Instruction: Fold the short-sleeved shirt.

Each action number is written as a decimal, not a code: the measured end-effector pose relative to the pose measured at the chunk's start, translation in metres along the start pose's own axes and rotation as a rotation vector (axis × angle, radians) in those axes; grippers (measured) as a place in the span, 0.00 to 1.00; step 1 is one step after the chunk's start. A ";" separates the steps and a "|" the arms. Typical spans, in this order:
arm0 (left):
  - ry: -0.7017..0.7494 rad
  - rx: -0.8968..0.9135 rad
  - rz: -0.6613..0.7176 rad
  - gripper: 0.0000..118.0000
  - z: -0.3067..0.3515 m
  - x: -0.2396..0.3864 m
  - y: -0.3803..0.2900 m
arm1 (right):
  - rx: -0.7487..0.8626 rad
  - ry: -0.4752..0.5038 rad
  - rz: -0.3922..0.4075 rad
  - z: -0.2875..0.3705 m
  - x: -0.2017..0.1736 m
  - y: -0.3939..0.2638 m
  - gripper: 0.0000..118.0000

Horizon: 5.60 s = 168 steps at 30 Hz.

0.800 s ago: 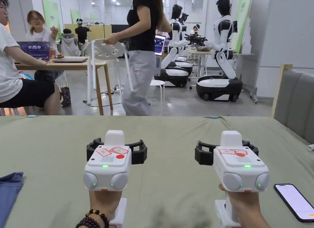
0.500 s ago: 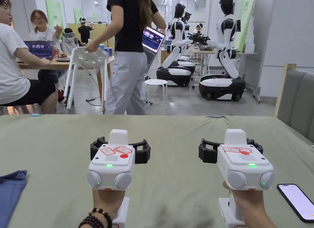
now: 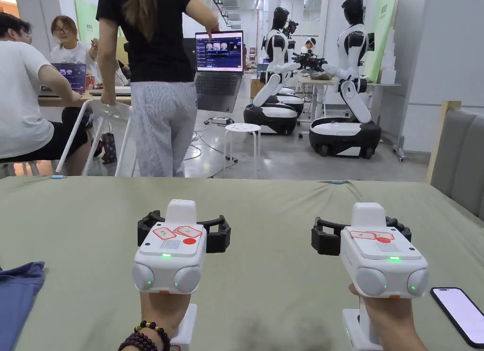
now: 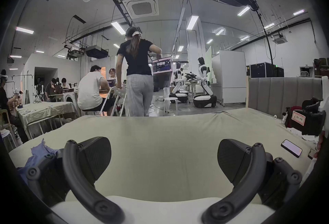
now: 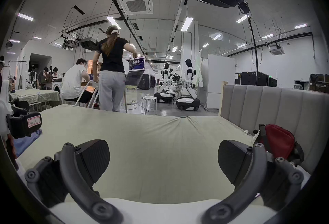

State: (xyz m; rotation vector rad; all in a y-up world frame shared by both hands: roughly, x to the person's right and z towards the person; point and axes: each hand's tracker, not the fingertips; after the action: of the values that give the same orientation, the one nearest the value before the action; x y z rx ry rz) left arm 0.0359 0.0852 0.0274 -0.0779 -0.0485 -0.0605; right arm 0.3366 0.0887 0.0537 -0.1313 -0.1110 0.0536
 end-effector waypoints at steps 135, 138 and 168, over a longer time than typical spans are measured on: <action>0.242 -0.795 0.184 0.91 -0.036 -0.368 -0.100 | -0.102 0.717 0.133 0.004 -0.354 -0.026 0.01; 0.319 -0.783 0.252 0.82 -0.050 -0.381 -0.109 | -0.117 0.713 0.140 -0.016 -0.359 -0.040 0.02; 0.034 -0.330 0.109 0.01 -0.017 -0.277 0.067 | -0.109 0.457 0.134 -0.019 -0.180 -0.010 0.04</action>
State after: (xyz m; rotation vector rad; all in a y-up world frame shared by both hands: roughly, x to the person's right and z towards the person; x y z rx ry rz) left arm -0.2353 0.1662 -0.0087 -0.4094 0.0006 0.0399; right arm 0.1610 0.0651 0.0175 -0.2566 0.3522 0.1499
